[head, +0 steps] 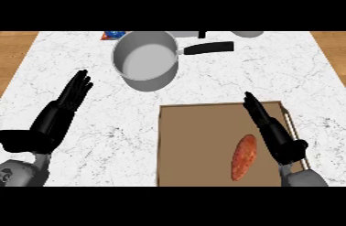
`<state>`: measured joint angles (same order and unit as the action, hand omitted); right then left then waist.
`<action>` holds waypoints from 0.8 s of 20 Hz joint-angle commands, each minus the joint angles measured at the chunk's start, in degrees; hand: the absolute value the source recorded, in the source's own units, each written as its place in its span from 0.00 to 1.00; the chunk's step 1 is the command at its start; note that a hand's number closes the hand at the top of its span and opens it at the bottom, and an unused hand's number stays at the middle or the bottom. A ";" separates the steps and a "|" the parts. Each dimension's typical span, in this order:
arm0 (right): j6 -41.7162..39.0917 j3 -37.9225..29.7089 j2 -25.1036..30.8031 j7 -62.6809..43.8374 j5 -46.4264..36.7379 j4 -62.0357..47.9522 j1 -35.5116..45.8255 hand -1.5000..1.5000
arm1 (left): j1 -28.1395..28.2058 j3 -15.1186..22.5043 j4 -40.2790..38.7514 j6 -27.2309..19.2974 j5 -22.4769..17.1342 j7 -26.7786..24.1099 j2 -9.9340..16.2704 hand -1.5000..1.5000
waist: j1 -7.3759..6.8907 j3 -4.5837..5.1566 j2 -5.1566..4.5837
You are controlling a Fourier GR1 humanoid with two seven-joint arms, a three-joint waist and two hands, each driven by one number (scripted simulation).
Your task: Pick the sweet potato from the tray and place it in the pot
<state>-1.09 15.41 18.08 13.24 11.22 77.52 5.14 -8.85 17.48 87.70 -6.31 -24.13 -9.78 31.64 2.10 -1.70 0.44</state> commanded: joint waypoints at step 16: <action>43.31 -4.21 7.56 -37.12 -28.31 -0.92 -19.50 0.00 | 5.43 6.65 1.37 -1.09 -6.78 14.25 -7.65 0.50 | -1.58 2.38 -0.44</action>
<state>39.21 6.13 24.50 -12.64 -9.97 73.35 -10.77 -3.98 22.75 88.44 -6.97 -30.45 2.68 25.35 1.27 1.33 0.16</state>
